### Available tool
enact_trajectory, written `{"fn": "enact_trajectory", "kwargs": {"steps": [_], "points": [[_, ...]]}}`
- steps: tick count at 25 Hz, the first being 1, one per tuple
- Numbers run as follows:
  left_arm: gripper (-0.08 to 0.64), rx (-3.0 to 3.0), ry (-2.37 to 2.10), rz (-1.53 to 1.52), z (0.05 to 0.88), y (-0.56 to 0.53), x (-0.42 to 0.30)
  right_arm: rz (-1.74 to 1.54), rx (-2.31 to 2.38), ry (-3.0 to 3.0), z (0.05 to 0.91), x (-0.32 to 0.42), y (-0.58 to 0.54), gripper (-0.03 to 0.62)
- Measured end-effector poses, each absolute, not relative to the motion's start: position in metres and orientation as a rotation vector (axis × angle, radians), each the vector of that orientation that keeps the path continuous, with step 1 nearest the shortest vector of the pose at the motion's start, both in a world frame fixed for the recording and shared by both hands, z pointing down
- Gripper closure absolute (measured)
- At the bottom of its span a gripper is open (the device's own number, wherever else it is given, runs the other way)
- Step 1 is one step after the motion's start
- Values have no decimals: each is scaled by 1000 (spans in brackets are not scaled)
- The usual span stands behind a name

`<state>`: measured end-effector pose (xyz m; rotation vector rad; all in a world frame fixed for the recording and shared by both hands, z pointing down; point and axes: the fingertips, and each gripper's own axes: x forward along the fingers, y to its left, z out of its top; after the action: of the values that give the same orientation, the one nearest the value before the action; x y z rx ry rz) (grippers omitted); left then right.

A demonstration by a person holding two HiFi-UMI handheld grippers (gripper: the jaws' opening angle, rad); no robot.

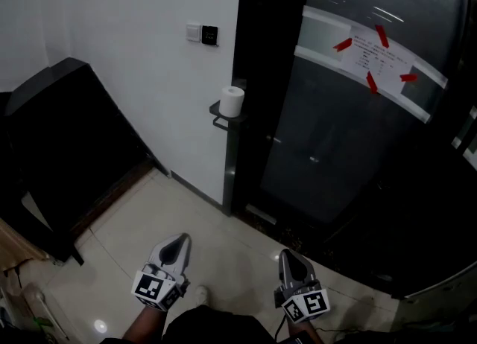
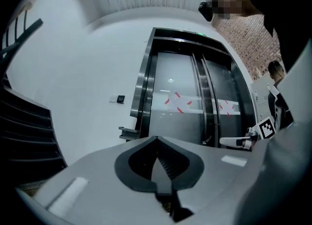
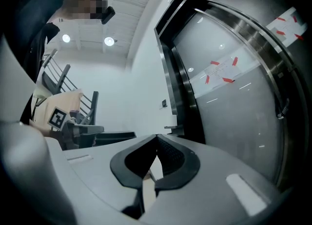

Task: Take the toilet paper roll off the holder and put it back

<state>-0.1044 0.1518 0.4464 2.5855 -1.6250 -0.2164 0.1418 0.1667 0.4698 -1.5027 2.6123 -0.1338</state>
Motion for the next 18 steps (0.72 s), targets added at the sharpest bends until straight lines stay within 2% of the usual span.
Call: {"fn": "enact_trajectory", "kwargs": {"steps": [18], "points": [[558, 2652, -1523, -241, 453, 2, -163, -102, -1618, 2578, 461, 81, 45, 578]]}}
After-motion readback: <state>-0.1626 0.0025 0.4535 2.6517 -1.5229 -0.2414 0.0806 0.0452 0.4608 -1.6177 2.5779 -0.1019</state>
